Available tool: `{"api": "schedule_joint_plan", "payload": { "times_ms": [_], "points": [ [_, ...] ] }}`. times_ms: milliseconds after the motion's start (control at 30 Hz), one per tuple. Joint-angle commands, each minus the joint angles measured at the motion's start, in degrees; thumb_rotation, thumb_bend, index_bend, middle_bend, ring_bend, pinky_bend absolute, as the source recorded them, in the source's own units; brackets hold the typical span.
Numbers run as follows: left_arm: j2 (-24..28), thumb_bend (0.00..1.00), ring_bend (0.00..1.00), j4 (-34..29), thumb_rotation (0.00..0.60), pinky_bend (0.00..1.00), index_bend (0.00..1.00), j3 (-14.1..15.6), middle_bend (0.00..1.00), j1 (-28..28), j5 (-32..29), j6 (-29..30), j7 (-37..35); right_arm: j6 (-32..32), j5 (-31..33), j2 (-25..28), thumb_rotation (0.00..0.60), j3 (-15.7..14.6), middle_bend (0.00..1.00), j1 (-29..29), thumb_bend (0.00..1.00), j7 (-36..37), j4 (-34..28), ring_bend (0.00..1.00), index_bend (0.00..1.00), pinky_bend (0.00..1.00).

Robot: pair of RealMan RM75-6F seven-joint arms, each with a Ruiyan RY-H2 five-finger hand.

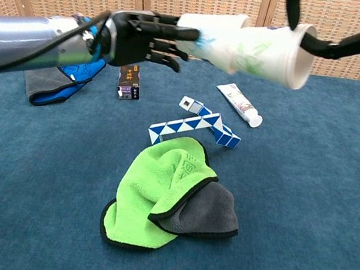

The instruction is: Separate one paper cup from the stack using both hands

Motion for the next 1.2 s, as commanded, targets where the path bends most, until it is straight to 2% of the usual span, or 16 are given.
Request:
{"api": "schedule_joint_plan", "payload": {
  "times_ms": [33,200,333,467,533,767,900,1067,1200],
  "points": [
    [1.48,0.25,0.50,1.45,0.600,0.53,0.56,0.50,0.54,1.30,0.73,0.32,-1.76,1.47,-0.94,1.22,0.600,-1.04,0.10,-1.17,0.58,-0.16,0.76,0.22,0.69,0.20],
    [5.15,0.25,0.50,4.75,0.600,0.53,0.56,1.75,0.54,3.93,2.37,2.31,-2.67,3.14,-2.17,2.75,0.600,-2.47,0.10,-2.58,0.58,-0.42,2.21,0.22,0.69,0.20],
    [8.01,0.25,0.50,8.06,0.600,0.53,0.56,4.11,0.54,5.67,5.17,5.11,1.79,2.79,-2.43,3.62,0.600,-3.29,0.11,-3.07,0.58,-0.69,3.56,0.22,0.69,0.20],
    [11.55,0.25,0.50,14.19,0.600,0.53,0.56,8.68,0.54,8.45,9.58,10.35,17.01,-0.74,-3.32,6.33,0.600,-5.24,0.12,-2.87,0.58,-2.53,5.46,0.22,0.69,0.20],
    [12.38,0.25,0.50,15.50,0.600,0.53,0.56,9.94,0.54,9.94,10.45,12.92,23.02,-2.73,-3.95,7.80,0.600,-6.13,0.13,-2.42,0.58,-3.69,5.53,0.22,0.69,0.20],
    [12.91,0.25,0.50,17.37,0.600,0.53,0.56,12.98,0.54,13.31,12.28,18.12,36.35,-8.56,-6.65,10.74,0.600,-8.58,0.17,-0.30,0.58,-7.91,5.75,0.22,0.69,0.20],
    [11.99,0.25,0.50,18.23,0.600,0.53,0.56,14.29,0.54,14.78,12.79,20.06,42.07,-13.92,-7.92,12.76,0.600,-10.06,0.18,1.63,0.58,-10.77,3.40,0.22,0.69,0.20],
    [10.30,0.25,0.50,19.65,0.600,0.53,0.56,16.16,0.54,16.36,13.55,21.29,47.15,-19.79,-7.87,14.17,0.600,-10.75,0.18,3.51,0.58,-13.50,-0.02,0.22,0.69,0.20],
    [8.92,0.25,0.50,20.57,0.600,0.53,0.56,16.52,0.54,17.29,12.94,21.45,47.42,-22.92,-6.71,14.34,0.600,-10.55,0.17,4.17,0.58,-14.93,-1.65,0.21,0.69,0.20]
  ]
}}
